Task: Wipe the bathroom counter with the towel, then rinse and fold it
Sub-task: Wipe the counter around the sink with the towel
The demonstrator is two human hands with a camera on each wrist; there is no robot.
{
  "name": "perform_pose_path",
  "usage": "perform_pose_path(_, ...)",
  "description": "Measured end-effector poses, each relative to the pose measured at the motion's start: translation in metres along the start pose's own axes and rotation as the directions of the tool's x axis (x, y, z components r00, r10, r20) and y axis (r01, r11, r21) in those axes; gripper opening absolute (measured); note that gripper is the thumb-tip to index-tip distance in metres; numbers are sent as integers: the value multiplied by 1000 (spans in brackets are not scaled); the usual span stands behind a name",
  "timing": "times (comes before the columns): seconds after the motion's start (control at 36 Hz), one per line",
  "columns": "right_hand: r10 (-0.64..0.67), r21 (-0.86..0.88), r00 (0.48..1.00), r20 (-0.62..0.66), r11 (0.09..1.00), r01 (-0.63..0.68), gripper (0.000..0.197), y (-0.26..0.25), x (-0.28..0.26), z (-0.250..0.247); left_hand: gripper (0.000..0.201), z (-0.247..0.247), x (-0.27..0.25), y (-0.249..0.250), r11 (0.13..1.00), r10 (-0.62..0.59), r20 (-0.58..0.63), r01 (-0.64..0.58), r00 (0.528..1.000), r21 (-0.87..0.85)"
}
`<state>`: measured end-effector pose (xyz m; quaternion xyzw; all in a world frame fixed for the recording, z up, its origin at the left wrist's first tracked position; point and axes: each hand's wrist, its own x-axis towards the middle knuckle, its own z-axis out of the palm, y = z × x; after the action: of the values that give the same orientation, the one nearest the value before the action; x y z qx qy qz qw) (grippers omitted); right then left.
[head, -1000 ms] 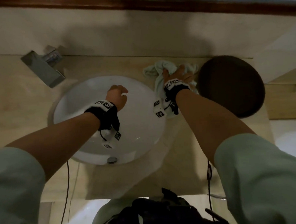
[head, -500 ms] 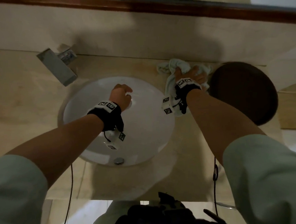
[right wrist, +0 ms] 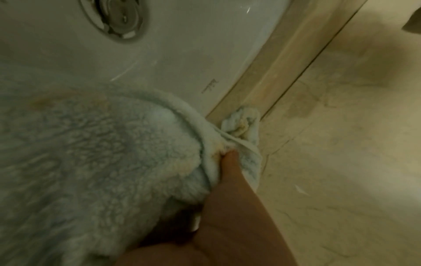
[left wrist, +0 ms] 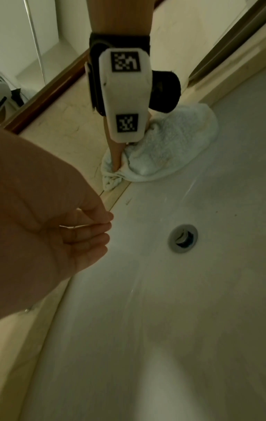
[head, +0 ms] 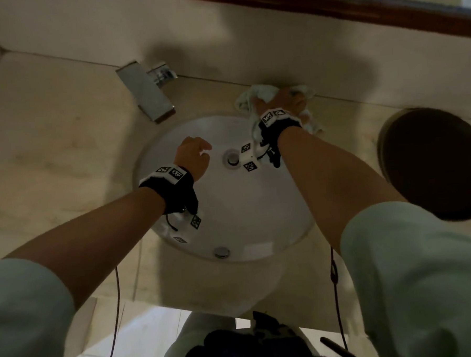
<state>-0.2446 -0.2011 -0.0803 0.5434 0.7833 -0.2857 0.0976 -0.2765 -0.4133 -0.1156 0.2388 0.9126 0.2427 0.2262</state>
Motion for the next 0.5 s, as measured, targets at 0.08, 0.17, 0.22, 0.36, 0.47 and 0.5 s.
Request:
perform_pose_path(0.08, -31, -32, 998, 60, 999, 33, 103, 9, 7, -8, 28, -5, 0, -7, 1000, -19, 21, 19, 1000, 19)
perform_pose_path(0.17, -116, -103, 991, 59, 987, 122, 88, 32, 14, -23, 30, -4, 1, -4, 999, -42, 34, 41, 999, 23)
perform_pose_path(0.22, -127, -170, 991, 33, 977, 130, 84, 50, 19, -31, 31, 0, 2, 3, 999, -33, 43, 32, 999, 18)
perform_pose_path(0.36, -12, -177, 999, -40, 984, 5, 79, 97, 31, -53, 30, 11, -3, 28, 999, 38, 63, -36, 997, -34)
perform_pose_path(0.47, -36, -170, 997, -67, 985, 24, 78, 120, 37, -63, 29, 23, -8, 45, 995, 70, 69, -65, 995, -71)
perform_pose_path(0.5, -38, -170, 997, -74, 985, 25, 77, 123, 36, -63, 29, 25, -9, 48, 995, 71, 69, -66, 995, -78)
